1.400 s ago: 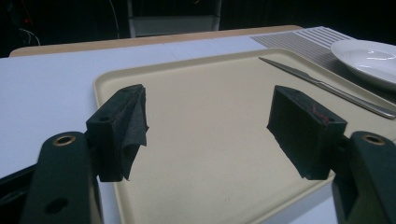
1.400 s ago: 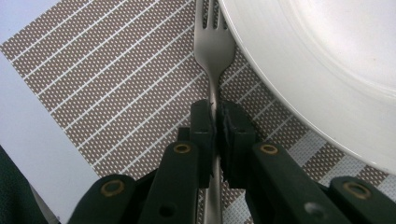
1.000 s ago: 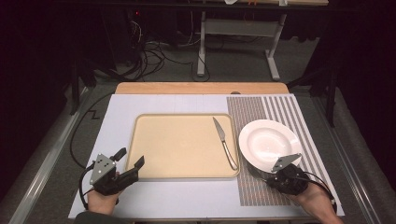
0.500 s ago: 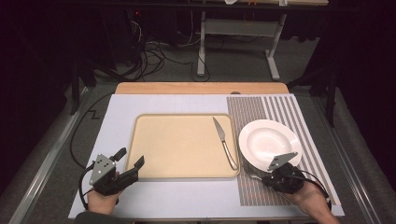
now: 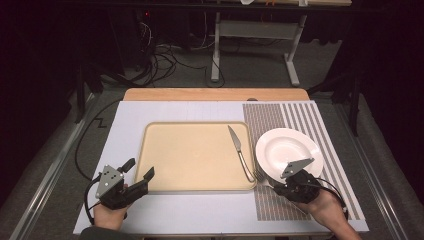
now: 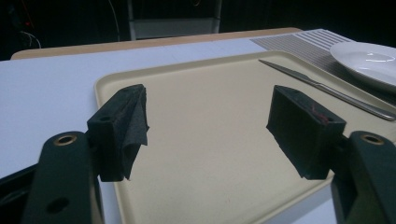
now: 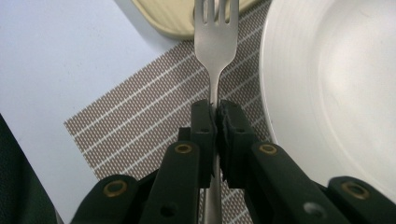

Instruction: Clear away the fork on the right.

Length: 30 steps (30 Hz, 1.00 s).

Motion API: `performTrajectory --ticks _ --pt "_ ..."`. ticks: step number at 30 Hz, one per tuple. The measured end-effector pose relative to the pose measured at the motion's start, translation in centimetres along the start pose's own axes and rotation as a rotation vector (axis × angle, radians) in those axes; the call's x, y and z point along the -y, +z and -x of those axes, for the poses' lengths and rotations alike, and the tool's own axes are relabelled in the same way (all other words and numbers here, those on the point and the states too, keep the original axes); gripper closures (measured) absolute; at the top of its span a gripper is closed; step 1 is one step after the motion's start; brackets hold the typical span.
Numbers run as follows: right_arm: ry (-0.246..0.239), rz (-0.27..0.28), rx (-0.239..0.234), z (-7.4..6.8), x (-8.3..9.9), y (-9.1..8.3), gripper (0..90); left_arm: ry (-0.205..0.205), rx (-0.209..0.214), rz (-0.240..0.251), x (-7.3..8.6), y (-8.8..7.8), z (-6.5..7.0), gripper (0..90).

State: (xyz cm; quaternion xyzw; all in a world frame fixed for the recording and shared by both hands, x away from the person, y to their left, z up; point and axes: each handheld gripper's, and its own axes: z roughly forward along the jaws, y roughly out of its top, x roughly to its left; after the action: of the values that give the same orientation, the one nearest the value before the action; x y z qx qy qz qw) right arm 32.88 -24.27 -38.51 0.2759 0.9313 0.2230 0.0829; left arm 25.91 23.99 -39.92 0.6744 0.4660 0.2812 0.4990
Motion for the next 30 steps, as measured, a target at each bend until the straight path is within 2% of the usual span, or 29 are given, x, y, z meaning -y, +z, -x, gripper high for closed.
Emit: performTrajectory --ticks 30 --pt "-0.011 0.042 -0.034 -0.7 -6.2 0.6 86.2 -0.005 0.002 0.002 0.0 0.0 -0.1 29.3"
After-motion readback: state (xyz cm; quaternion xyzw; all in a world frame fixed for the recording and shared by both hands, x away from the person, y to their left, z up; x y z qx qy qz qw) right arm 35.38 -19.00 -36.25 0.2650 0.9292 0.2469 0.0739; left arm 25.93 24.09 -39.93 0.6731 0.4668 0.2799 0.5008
